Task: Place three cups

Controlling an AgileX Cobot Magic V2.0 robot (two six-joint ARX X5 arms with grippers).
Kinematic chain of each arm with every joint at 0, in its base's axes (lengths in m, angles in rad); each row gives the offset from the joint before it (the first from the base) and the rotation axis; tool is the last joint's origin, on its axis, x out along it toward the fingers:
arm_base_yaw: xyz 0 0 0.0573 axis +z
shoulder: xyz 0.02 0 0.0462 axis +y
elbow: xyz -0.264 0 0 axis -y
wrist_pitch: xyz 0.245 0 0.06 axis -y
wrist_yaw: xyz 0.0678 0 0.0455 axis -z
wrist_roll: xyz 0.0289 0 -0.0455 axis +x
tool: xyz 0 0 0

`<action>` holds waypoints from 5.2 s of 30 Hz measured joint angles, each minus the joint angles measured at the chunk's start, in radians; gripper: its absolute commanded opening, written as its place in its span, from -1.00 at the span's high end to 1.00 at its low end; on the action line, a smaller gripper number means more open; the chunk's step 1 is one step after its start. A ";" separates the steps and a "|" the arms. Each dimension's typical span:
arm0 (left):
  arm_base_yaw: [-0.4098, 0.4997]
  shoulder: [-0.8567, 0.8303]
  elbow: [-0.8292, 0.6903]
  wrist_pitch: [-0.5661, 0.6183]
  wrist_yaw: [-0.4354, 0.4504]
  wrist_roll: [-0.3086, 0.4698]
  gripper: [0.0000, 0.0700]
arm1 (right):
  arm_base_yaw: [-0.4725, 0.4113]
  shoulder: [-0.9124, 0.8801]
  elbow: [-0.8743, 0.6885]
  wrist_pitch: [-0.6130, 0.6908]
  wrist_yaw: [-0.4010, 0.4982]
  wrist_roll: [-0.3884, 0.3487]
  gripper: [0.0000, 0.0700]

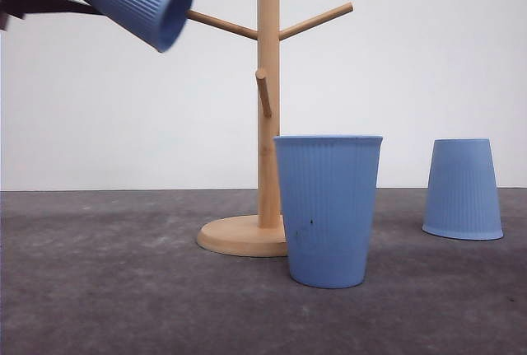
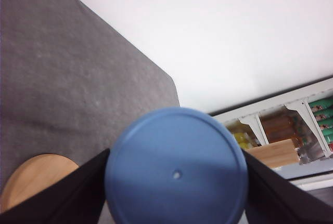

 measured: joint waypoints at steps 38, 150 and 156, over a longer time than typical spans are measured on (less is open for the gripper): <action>-0.163 0.053 0.000 -0.155 0.051 0.046 -0.69 | 0.000 0.000 0.000 0.000 0.000 0.030 -0.34; -0.138 -0.584 -0.359 -0.409 -0.360 0.552 -0.35 | -0.264 0.849 0.237 1.061 -0.838 0.929 -0.18; -0.138 -0.584 -0.359 -0.406 -0.360 0.552 -0.35 | -0.196 0.922 0.237 1.074 -0.813 0.938 -0.18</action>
